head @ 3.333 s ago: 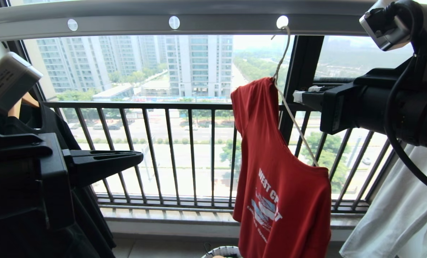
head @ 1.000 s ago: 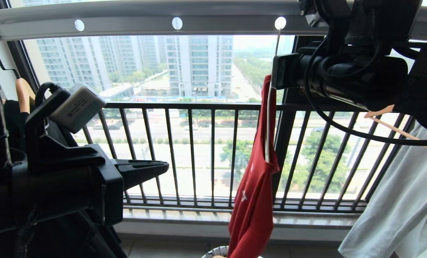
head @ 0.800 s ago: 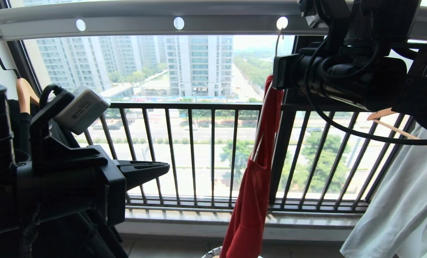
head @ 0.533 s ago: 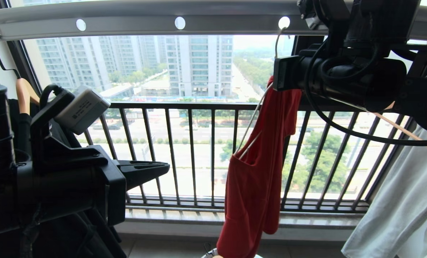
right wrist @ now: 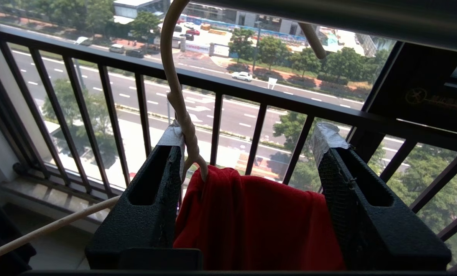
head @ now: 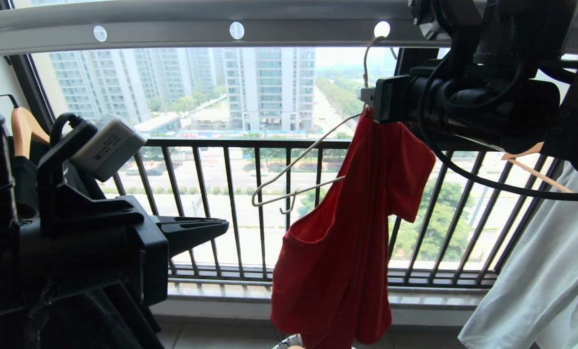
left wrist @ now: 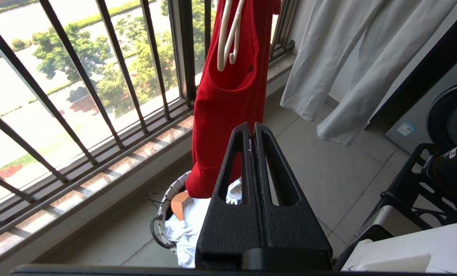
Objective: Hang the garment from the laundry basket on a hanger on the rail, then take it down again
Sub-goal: Pick up the clothes rack on the clothesline
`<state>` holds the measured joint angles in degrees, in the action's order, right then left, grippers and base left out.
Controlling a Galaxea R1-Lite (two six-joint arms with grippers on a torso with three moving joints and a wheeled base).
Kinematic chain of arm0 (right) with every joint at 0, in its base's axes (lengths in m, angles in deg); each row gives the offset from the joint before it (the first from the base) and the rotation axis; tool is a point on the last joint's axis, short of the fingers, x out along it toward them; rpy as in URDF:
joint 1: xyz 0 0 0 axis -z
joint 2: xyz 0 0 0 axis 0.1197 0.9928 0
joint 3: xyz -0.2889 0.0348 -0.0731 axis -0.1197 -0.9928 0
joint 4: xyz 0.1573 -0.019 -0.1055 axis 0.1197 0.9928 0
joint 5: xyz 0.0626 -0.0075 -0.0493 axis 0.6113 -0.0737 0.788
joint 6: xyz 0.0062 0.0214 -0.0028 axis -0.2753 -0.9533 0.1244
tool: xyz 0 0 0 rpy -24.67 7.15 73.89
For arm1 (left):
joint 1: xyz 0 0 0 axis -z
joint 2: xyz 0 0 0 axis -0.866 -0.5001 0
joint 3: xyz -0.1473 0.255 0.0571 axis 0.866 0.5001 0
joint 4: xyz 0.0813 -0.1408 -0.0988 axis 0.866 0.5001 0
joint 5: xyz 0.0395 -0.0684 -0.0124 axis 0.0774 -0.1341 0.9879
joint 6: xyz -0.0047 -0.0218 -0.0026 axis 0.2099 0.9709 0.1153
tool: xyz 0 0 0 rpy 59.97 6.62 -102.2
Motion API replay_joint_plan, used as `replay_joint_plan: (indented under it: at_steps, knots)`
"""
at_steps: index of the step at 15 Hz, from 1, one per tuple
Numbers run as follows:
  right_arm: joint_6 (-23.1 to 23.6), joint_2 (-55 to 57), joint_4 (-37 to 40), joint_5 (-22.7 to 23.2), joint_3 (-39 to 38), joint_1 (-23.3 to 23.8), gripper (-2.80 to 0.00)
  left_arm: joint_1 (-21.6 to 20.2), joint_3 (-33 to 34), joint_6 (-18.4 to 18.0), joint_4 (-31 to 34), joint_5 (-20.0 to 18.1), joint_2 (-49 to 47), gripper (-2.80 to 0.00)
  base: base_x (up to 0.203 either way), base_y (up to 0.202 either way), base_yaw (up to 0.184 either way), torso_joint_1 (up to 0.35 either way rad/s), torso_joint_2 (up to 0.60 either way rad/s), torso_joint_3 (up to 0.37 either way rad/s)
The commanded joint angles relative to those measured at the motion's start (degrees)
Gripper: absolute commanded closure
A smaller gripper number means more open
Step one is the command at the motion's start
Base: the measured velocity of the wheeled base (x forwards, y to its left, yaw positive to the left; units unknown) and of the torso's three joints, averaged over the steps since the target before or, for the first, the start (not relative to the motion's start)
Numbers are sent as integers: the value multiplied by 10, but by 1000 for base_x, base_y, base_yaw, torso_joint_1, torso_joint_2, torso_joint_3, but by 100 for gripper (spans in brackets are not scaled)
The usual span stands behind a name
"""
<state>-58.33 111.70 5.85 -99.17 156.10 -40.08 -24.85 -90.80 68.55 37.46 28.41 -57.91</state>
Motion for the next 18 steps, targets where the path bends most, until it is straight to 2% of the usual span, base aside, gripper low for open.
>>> replay_joint_plan:
  at_steps: [1, 14, 18]
  knots:
    - [6, 0, -1, -2, 3, 0, -280, 0, 0, 0, -1, -1, 3, 0, 0, 0, 0, 0, 0, 0]
    - [6, -10, -3, -1, -18, -5, -280, 0, 0, 0, -1, -1, 5, 0, 0, 0, 0, 0, 0, 0]
    - [23, 2, -4, 0, -6, -11, -280, 0, 0, 0, -1, -1, 6, 0, 0, 0, 0, 0, 0, 0]
